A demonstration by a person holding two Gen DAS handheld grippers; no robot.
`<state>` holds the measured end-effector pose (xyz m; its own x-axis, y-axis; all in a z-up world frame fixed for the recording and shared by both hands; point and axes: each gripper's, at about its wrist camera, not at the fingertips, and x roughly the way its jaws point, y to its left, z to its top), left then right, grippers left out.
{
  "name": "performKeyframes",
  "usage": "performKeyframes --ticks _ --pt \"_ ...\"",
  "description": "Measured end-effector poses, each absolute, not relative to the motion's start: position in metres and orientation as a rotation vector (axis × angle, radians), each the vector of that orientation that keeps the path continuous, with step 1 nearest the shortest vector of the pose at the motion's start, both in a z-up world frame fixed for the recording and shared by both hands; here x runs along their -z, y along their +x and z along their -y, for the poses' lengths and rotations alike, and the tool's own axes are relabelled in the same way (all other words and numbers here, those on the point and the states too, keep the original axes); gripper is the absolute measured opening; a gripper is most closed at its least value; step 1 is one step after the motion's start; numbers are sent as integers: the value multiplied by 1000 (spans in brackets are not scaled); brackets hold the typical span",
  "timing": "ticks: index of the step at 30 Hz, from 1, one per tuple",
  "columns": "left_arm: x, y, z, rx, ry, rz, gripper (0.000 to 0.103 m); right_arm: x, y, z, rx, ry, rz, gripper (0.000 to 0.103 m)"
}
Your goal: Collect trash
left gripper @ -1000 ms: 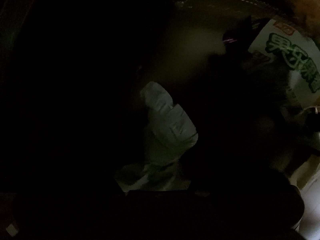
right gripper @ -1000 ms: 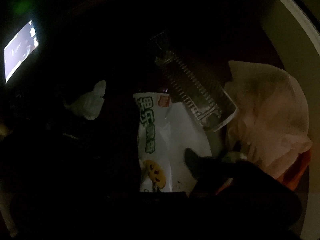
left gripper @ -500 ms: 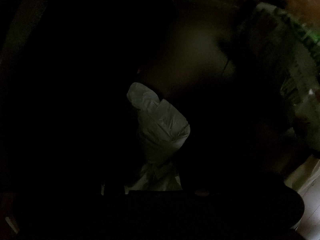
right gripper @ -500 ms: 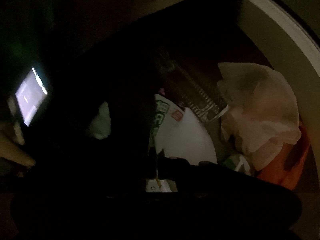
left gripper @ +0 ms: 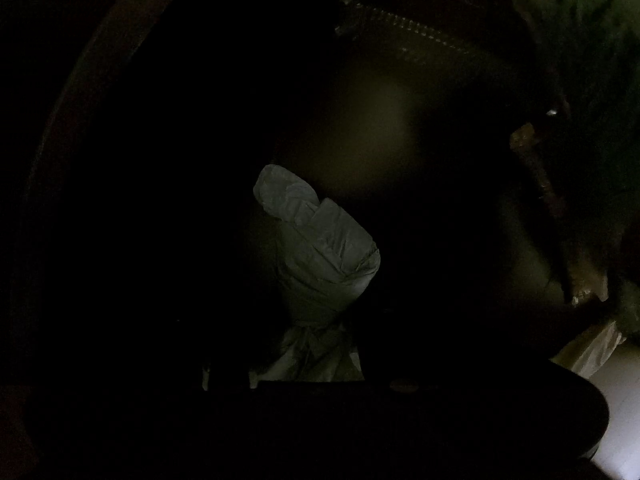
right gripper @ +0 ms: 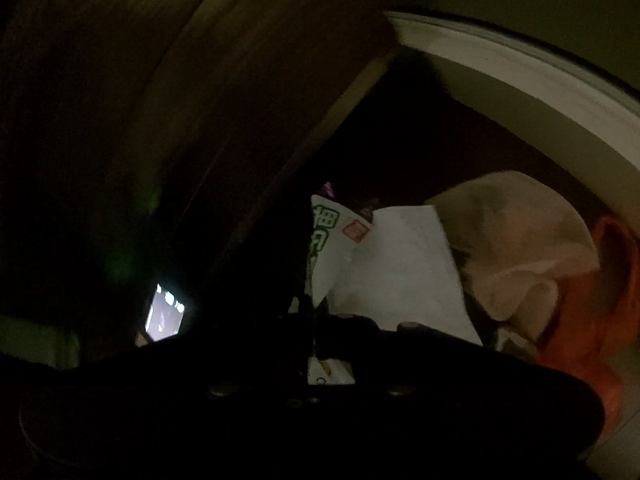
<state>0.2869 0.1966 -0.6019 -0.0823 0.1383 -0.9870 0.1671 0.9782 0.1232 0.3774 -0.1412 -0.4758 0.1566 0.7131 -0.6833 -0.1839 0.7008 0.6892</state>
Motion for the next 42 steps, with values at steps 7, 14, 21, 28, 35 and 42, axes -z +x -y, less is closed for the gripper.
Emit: performKeyframes --ticks 7,14,21,28,35,42 --pt "592 289 -198 35 237 -1657 33 481 381 154 -648 351 -1318 21" --pt "591 298 -201 34 238 -1656 33 459 371 150 -694 99 -1251 37" --pt "589 299 -206 31 208 -1647 33 460 395 214 -576 45 -1268 38" --pt "589 290 -203 49 214 -1648 33 484 392 210 -624 -139 -1337 36" --pt "585 289 -205 59 225 -1656 33 523 376 138 -608 -282 -1407 28" --pt "582 287 -203 65 235 -1661 33 539 380 144 -614 -210 -1464 17"
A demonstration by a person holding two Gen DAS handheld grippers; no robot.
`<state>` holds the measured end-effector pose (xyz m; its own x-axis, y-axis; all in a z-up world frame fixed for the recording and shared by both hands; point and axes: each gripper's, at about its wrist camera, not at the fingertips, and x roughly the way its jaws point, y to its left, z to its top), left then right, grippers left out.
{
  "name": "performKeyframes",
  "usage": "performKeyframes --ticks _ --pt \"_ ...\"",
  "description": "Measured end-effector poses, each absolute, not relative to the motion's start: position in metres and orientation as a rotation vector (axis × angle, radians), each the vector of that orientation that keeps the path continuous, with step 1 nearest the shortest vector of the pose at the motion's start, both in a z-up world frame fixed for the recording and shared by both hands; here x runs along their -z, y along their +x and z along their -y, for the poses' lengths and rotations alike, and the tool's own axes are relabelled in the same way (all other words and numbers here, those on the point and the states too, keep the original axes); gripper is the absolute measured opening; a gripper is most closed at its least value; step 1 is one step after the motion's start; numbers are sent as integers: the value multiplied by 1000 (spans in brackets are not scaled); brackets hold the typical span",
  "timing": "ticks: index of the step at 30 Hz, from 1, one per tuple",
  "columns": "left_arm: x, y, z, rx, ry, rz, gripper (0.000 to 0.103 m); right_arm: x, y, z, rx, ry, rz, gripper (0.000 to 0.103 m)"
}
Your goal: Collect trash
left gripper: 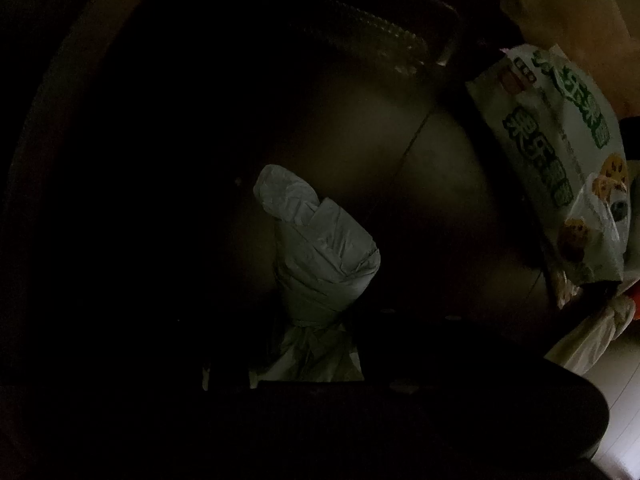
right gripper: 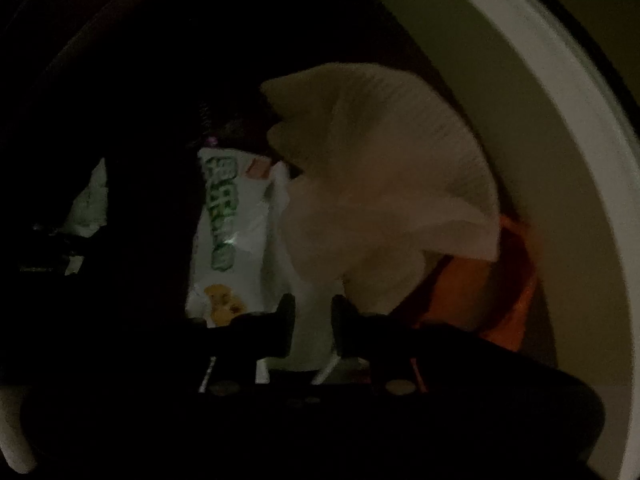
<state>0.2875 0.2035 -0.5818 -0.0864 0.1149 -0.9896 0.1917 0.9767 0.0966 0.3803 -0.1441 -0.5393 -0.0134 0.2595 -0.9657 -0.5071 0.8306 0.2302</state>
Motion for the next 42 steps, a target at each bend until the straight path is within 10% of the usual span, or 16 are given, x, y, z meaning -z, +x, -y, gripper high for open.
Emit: performKeyframes --ticks 3,11,15,34,36,39,42 --pt "584 286 -200 69 236 -1665 33 543 371 137 -649 -248 -1469 0" --pt "584 290 -196 86 235 -1659 33 516 347 143 -673 -256 -1348 0" --pt "579 292 -197 92 236 -1659 33 515 346 148 -645 -274 -1359 40" --pt "566 297 -198 133 212 -1662 33 533 382 149 -626 -221 -1441 45" --pt "559 298 -201 140 211 -1659 33 533 380 136 -619 -231 -1429 41" --pt "554 298 -205 142 211 -1658 33 528 380 135 -607 -219 -1420 0" --pt "551 298 -207 135 203 -1660 33 518 377 137 -622 -170 -1389 0"
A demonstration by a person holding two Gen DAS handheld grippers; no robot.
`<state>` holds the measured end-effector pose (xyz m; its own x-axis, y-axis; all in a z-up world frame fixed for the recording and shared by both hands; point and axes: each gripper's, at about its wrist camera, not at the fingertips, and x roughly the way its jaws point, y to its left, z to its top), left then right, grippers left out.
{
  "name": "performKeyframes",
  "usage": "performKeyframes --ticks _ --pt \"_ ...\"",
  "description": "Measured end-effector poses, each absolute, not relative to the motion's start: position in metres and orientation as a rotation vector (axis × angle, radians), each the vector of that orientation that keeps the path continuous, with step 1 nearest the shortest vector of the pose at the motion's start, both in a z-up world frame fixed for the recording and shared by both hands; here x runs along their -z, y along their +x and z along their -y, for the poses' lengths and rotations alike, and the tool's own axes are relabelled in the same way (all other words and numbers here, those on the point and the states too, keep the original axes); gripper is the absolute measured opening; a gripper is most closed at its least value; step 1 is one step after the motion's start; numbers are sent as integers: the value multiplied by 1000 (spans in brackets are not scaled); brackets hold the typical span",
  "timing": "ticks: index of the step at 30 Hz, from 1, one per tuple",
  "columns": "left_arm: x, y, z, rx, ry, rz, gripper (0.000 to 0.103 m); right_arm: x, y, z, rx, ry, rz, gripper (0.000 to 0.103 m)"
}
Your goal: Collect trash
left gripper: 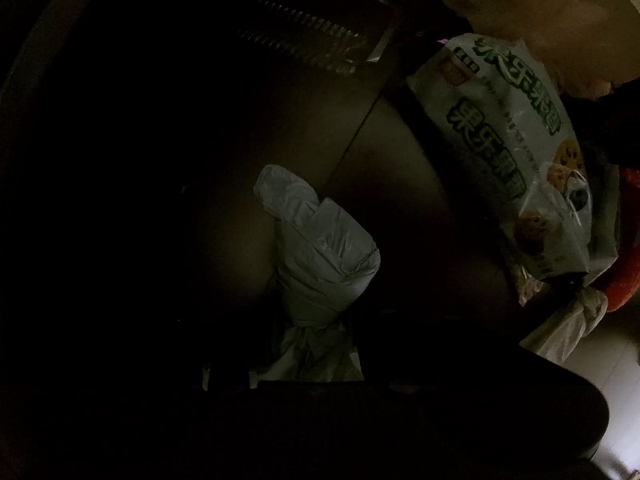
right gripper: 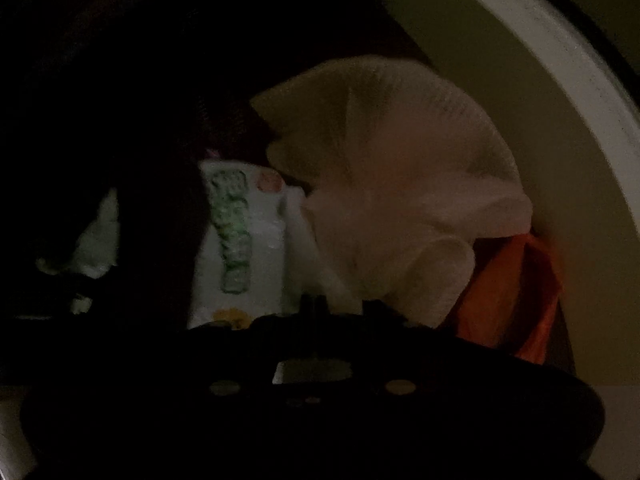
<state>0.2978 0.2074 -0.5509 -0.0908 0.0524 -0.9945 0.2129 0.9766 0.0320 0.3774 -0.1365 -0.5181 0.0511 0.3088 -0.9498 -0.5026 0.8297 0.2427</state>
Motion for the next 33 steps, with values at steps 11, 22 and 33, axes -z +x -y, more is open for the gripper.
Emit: performKeyframes --ticks 11,22,33 --pt "526 306 -205 146 178 -1622 33 501 377 142 -611 -247 -1353 33" --pt "529 307 -216 153 179 -1664 33 526 392 131 -709 -209 -1376 0" --pt "508 305 -220 166 151 -1635 33 455 377 161 -639 -191 -1273 0"
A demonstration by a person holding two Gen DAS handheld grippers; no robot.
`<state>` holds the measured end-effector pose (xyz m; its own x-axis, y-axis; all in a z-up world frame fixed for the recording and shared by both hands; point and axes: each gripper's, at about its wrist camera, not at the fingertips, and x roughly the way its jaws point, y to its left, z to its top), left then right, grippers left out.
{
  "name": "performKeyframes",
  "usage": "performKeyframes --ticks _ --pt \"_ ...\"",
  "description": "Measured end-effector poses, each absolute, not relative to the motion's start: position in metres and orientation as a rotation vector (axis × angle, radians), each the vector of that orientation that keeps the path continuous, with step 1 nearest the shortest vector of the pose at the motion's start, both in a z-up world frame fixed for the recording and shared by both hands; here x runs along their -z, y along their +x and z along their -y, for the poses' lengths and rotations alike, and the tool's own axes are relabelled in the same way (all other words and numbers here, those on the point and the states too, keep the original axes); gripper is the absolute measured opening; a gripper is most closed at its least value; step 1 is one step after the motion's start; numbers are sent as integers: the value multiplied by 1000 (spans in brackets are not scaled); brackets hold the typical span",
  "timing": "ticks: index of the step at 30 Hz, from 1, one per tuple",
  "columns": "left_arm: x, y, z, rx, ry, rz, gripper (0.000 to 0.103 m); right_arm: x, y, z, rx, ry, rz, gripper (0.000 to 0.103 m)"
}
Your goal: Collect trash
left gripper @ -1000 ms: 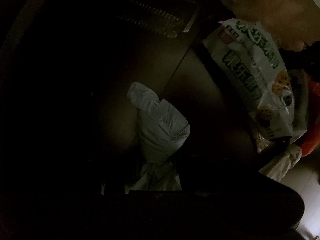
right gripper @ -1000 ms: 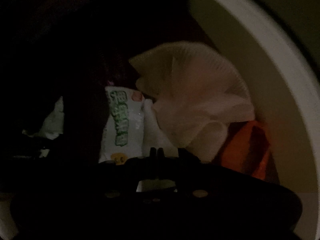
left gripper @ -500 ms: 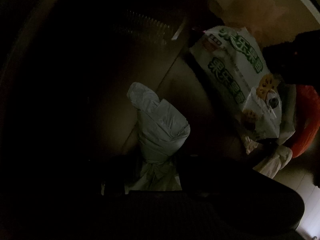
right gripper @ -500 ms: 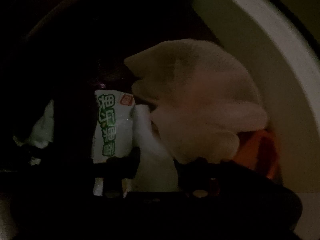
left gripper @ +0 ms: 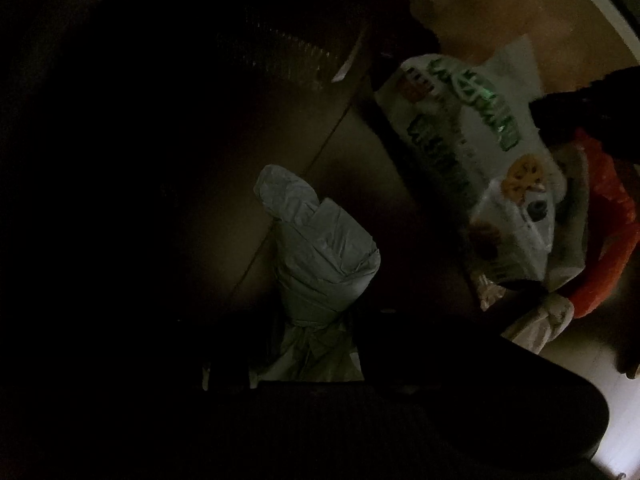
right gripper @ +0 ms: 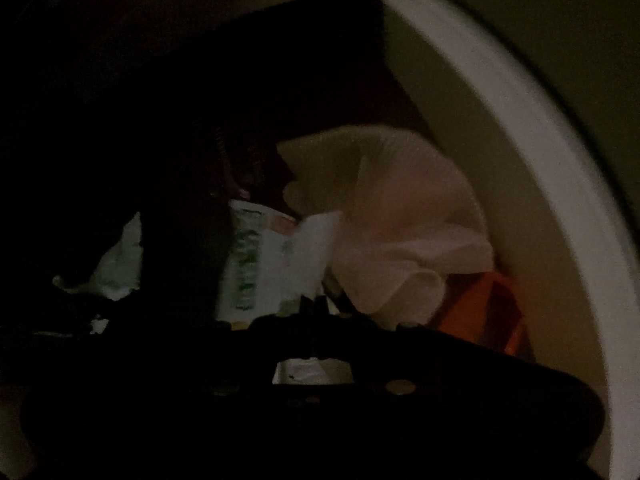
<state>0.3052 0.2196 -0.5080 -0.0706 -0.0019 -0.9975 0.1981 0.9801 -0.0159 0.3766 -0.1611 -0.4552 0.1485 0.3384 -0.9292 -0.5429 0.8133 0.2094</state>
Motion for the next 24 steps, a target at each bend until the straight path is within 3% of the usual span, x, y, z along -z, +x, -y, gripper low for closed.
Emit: performKeyframes --ticks 10,24 --pt "396 301 -223 169 63 -1517 33 330 328 167 -607 -150 -1155 0" --pt "129 257 -245 194 -38 -1159 33 78 258 161 -594 -131 -852 0"
